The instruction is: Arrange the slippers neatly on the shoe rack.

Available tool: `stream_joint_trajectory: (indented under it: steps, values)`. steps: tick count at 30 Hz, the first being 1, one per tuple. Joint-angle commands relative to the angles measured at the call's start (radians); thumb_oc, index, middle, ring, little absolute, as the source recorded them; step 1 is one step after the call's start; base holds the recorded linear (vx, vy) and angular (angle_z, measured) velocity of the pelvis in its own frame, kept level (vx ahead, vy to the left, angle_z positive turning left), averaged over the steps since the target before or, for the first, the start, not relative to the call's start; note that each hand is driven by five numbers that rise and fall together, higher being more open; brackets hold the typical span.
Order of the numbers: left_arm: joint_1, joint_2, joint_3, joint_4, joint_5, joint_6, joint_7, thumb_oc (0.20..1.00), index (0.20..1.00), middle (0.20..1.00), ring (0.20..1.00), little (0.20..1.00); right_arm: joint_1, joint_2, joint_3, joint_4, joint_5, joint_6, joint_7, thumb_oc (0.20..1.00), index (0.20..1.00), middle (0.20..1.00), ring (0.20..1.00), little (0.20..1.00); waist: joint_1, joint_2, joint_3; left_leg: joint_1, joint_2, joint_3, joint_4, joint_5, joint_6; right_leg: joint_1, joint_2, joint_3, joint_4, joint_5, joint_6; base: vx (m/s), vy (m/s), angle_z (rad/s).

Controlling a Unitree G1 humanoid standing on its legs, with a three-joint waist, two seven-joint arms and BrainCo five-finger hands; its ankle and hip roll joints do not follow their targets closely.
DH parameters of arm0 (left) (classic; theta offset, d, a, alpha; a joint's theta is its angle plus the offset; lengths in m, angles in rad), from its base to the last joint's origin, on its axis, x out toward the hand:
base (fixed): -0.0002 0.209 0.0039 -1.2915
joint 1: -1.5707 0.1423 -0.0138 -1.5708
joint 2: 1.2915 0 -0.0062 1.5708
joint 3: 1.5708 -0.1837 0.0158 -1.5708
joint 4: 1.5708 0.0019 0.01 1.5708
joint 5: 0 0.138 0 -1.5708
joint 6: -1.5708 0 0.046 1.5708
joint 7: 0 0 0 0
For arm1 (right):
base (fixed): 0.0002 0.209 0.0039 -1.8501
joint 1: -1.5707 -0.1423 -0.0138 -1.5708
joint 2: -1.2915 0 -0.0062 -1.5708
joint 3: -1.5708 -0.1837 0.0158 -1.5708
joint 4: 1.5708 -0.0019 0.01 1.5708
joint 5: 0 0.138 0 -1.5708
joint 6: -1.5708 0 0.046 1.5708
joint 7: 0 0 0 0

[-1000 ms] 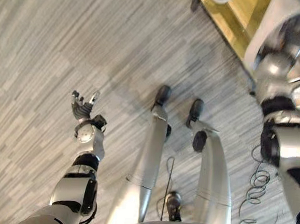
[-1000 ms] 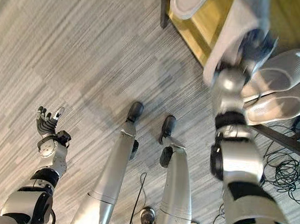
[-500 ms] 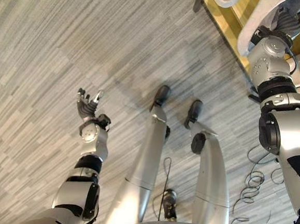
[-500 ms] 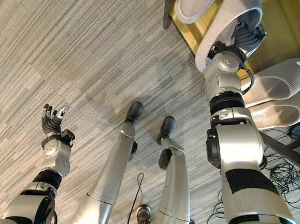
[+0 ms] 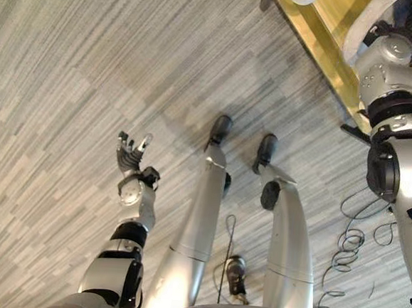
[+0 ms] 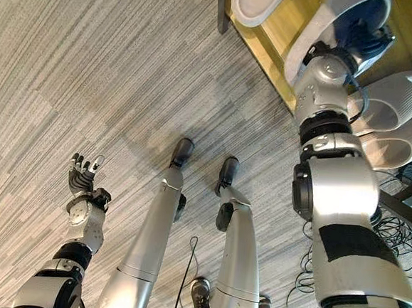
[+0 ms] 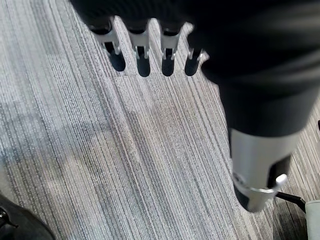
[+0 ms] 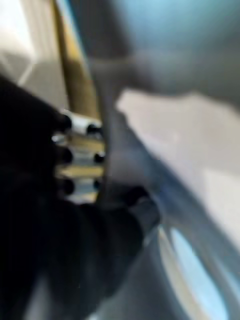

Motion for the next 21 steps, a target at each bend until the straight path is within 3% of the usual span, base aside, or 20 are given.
stream_joint_trajectory:
  steps: [1,11,21]
  values:
    - [0.028,0.009,0.031,0.034,0.013,-0.054,-0.015,1.0,1.0,1.0,1.0,1.0,-0.14,-0.049,0.085,0.098,0.022,-0.006,0.003,0.2,0.2,0.2,0.2,0.2,-0.019,0.043,-0.019,0.057,-0.052,0.016,-0.044,-0.024,0.022,0.079,0.001,0.026,0.033,-0.035,0.006,0.01,0.04,0.0]
    - [0.028,-0.002,0.012,-0.005,0.035,-0.047,-0.032,1.0,1.0,1.0,1.0,1.0,-0.223,-0.049,0.137,0.255,0.042,0.052,0.056,0.2,0.2,0.2,0.2,0.2,-0.014,0.052,-0.021,0.05,-0.06,0.025,-0.066,-0.014,0.031,0.063,-0.003,0.038,0.023,-0.036,0.007,0.0,0.013,0.0]
    - [0.026,-0.019,-0.01,0.005,0.045,-0.051,-0.036,1.0,1.0,1.0,1.0,1.0,-0.173,-0.026,0.124,0.269,0.017,0.064,0.07,0.2,0.2,0.2,0.2,0.2,-0.006,0.059,-0.011,0.074,-0.062,0.033,-0.096,-0.002,0.04,0.078,-0.007,0.047,-0.003,-0.016,0.012,-0.01,0.029,0.01]
